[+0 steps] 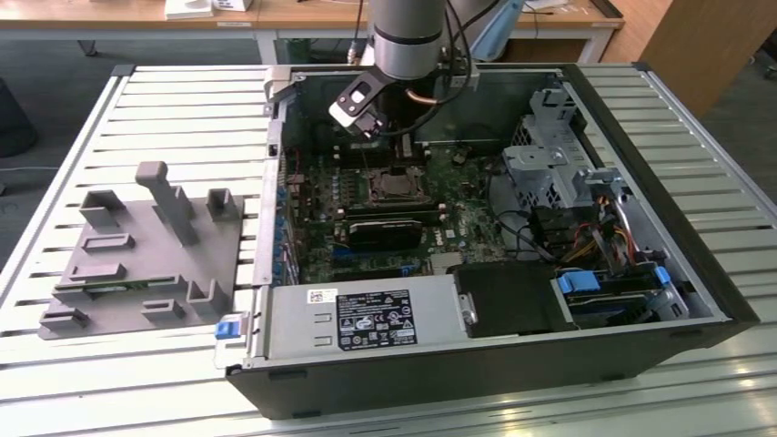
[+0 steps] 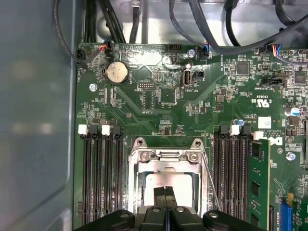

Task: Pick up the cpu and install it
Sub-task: 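Install the first cpu locking lever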

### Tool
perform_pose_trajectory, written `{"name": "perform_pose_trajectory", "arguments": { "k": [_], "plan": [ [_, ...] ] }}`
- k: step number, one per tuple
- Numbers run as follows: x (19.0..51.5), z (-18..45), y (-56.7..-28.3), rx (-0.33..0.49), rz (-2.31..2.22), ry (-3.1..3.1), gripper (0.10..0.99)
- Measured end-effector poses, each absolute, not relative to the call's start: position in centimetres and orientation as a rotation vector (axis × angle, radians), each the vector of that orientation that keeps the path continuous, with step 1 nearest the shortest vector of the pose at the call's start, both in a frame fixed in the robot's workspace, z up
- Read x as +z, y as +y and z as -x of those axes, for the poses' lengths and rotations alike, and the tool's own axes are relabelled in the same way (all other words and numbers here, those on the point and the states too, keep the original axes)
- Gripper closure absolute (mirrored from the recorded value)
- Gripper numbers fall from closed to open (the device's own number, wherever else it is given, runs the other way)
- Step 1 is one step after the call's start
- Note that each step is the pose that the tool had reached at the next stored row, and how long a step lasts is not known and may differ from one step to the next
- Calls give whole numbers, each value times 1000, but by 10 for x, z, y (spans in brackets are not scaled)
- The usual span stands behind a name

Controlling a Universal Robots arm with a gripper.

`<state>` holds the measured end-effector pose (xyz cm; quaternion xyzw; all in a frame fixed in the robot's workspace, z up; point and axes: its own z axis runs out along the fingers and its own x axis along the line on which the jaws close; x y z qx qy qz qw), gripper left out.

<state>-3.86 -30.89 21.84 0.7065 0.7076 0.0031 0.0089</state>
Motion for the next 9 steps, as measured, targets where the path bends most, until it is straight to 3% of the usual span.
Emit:
{"name": "perform_pose_trajectory", "arguments": {
  "k": [9],
  "plan": [
    [221, 39, -309, 9, -2207, 2210, 980]
  ]
}}
